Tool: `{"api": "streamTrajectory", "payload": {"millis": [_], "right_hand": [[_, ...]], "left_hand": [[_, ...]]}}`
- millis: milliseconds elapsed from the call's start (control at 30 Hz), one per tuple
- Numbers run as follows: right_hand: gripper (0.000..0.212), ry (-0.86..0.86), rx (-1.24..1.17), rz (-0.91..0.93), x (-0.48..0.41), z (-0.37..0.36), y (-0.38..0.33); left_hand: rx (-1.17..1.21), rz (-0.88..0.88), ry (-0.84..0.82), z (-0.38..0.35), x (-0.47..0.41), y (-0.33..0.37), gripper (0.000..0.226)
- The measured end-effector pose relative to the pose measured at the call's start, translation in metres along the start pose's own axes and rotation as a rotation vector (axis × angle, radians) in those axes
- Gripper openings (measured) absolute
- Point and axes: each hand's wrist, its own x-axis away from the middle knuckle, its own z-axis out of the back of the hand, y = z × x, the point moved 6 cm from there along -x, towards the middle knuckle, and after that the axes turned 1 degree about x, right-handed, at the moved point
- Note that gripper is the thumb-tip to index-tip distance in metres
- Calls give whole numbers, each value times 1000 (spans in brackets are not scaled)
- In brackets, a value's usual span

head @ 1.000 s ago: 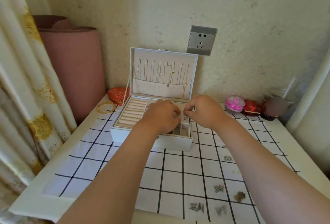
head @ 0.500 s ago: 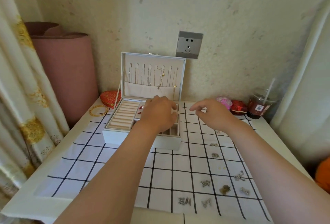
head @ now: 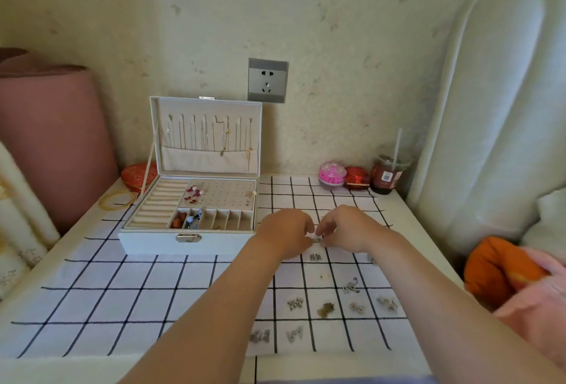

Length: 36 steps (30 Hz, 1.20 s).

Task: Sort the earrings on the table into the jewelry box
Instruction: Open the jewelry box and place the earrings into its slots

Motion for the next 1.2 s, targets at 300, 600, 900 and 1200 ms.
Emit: {"api": "streamTrajectory", "payload": {"millis": [300, 600, 900, 1200], "right_hand": [[6, -9, 9, 1, -5, -3, -1], [7, 25, -46, 3, -4, 3, -14], [13, 163, -307, 96, -12, 16, -53], [9, 286, -482, 179, -33, 33, -117]], "left_hand": [[-27, 110, 31, -10, -7, 6, 27], [173, 94, 135, 8, -3, -3, 10], [413, 69, 318, 51, 14, -40, 4], [536, 139, 500, 96, 44, -119, 3]]}}
